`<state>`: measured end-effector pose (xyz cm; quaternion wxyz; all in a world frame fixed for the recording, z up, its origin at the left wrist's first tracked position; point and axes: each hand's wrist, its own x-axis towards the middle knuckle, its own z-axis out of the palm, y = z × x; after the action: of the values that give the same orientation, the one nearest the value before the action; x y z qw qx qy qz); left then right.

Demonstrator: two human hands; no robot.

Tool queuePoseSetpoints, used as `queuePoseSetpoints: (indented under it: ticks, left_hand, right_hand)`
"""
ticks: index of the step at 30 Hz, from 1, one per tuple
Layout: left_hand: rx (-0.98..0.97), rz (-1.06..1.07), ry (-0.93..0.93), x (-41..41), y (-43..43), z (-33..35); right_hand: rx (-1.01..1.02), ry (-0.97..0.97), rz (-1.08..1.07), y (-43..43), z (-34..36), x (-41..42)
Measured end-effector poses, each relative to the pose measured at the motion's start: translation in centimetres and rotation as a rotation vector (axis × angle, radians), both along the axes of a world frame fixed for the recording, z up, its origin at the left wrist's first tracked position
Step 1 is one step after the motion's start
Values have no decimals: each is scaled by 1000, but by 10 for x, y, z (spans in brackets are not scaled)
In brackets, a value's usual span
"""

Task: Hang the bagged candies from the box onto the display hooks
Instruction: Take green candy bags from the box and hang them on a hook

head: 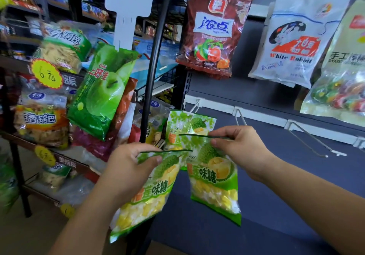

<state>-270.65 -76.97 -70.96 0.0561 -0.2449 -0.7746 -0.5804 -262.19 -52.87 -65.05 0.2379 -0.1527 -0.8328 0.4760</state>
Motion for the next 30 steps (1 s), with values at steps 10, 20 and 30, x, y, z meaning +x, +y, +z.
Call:
queuePoseSetpoints:
  ticks: [10,20,30]
  left_hand:
    - [10,-34,83,-3,12,-3]
    - [79,-15,51,-3,6,5]
    - [165,-45,-18,1,8,7]
  right_hand:
    - [-121,133,-115,-16,8,-57]
    - [-111,121,-118,-24,2,-79]
    - [-105,161,-165,-14,-7,-75]
